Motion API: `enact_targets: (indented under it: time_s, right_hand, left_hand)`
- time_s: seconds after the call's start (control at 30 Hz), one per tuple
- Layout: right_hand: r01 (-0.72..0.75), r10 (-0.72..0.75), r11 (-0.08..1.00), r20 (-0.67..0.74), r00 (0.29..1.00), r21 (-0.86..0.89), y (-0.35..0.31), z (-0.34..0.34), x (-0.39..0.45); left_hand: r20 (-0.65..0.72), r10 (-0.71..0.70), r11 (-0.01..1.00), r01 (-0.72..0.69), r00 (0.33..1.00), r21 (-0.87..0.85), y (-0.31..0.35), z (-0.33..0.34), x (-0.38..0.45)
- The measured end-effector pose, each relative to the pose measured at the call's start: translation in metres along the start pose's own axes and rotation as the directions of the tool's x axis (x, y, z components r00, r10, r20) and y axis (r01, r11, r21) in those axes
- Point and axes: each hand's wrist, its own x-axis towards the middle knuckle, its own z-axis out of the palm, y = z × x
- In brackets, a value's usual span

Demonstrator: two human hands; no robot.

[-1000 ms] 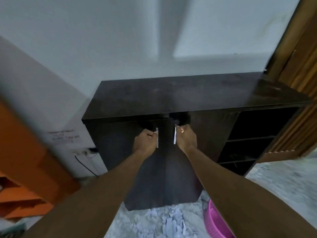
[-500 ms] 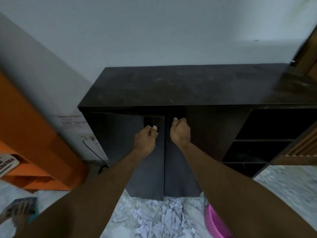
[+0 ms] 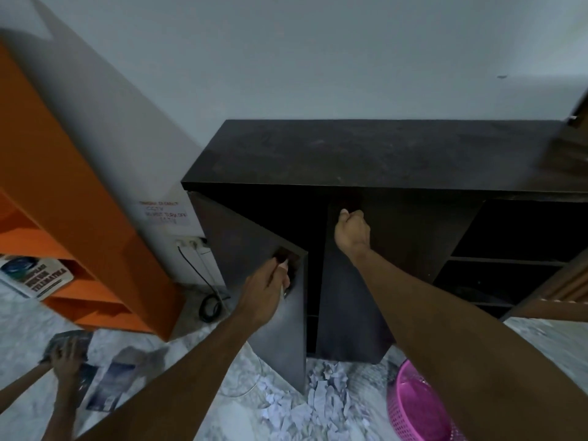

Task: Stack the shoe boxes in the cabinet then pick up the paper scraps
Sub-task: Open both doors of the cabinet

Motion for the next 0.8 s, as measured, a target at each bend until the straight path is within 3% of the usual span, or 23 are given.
enact_targets:
  time_s: [0.23,0.43,0.8]
  right_hand:
    - [0.019,-0.020,0.999,-0.011,1.000,-0.025,0.008,-0.012,-0.037]
    - [0.006,-0.008,1.000,-0.058,0.998,-0.026,0.024,-0.024,-0.080]
    - [0.013,0.006,0.998,-0.324,0.946,0.057,0.093,-0.076,-0.182]
  left_hand:
    - [0.083,-0.013,0.998,0.008,0.996,0.060,0.002,-0.026,-0.026]
    - [0.164,-0.015,1.000,0.014,0.986,0.006,-0.001,-0.045,-0.040]
    - [0.200,-0.103,0.994,0.107,0.974,-0.009,-0.020,-0.088,-0.063]
